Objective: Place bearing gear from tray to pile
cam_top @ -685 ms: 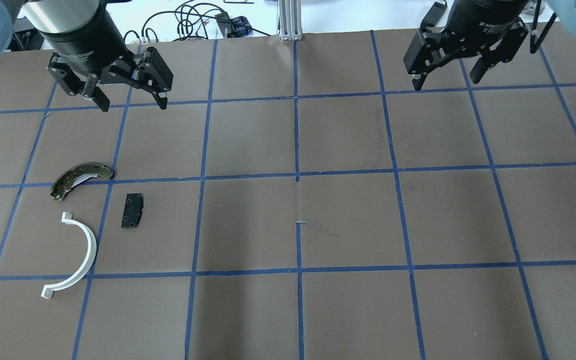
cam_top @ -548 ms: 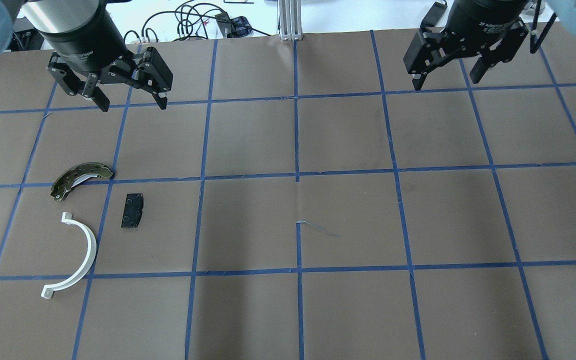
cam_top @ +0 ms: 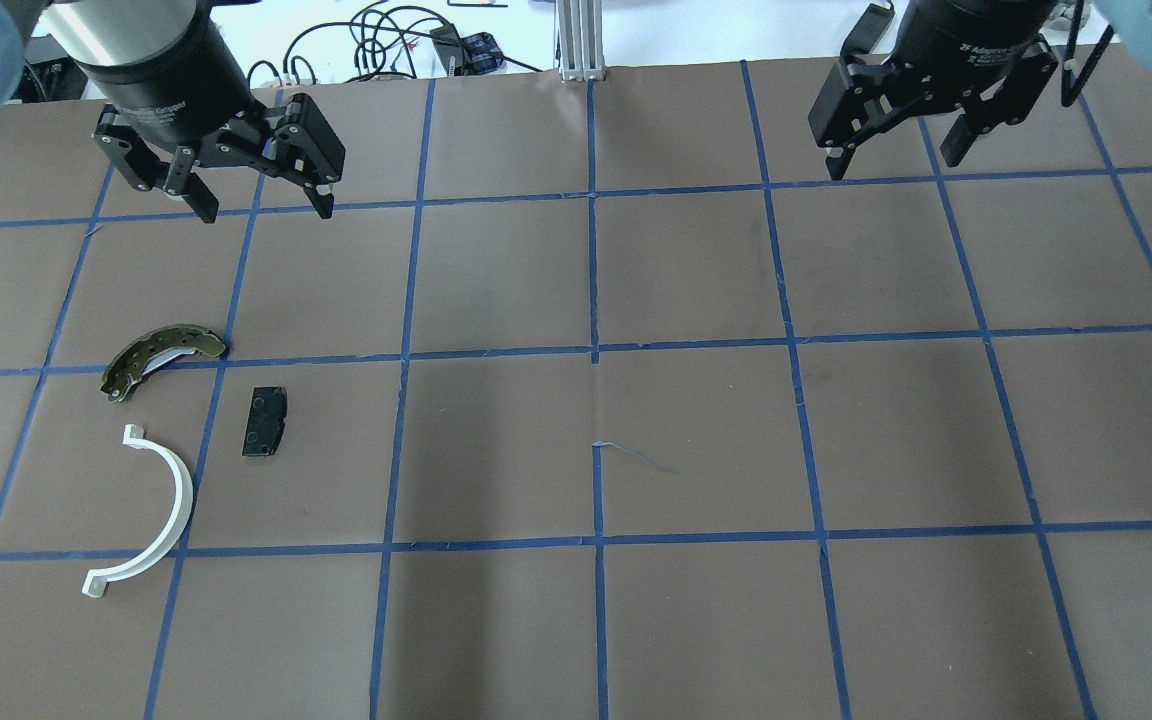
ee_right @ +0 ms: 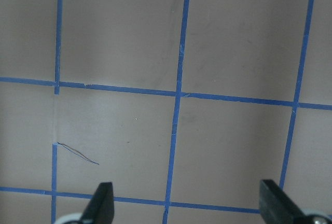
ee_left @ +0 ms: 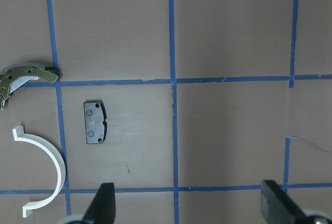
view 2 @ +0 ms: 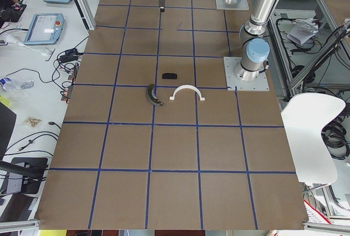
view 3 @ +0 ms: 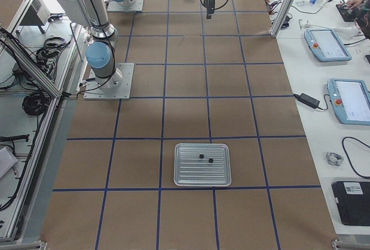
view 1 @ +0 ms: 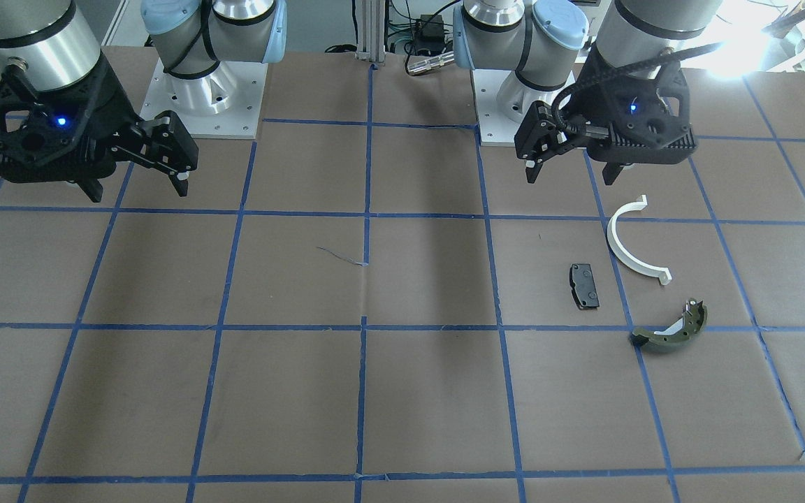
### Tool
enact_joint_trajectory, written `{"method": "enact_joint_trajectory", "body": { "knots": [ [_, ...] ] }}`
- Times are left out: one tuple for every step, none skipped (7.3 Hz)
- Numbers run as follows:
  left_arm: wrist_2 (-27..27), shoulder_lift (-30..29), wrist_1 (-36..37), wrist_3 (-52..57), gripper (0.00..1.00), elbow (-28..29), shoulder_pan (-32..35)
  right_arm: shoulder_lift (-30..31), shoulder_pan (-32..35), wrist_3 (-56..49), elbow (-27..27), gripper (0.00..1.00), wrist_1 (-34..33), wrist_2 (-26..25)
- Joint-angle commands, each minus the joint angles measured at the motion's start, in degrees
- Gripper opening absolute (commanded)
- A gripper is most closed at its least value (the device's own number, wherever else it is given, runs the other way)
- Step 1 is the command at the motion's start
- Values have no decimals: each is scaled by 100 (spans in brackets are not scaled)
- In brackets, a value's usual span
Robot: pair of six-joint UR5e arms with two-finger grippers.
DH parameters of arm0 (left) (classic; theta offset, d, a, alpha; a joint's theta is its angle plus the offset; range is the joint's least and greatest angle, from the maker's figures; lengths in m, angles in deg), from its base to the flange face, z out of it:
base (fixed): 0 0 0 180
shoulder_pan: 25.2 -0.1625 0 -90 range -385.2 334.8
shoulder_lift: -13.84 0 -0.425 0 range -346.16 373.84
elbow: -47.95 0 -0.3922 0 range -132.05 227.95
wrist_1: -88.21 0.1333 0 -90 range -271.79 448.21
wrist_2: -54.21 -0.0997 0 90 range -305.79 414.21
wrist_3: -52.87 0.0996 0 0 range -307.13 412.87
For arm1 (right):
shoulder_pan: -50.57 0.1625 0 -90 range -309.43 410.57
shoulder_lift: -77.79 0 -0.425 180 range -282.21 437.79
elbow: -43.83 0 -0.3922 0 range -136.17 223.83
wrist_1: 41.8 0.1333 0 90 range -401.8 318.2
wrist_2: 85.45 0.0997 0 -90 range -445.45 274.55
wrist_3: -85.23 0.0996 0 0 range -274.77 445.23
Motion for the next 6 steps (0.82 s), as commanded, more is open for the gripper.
{"method": "enact_joint_trajectory", "body": {
  "knots": [
    [0, -8, 0, 0, 100, 0, 0, 4, -3, 1, 1, 100, 17, -10],
    [0, 1, 0, 0, 100, 0, 0, 12, -3, 1, 1, 100, 17, -28],
    [0, 1, 0, 0, 100, 0, -9, 13, -3, 19, 10, 100, 9, -54],
    [0, 1, 0, 0, 100, 0, 0, 4, -12, 19, 10, 100, 0, -54],
    [0, 1, 0, 0, 100, 0, -17, 4, -12, 19, 27, 100, 9, -80],
    [9, 1, 0, 0, 100, 0, -18, -5, -21, -85, 45, 100, -26, -28]
  ]
}}
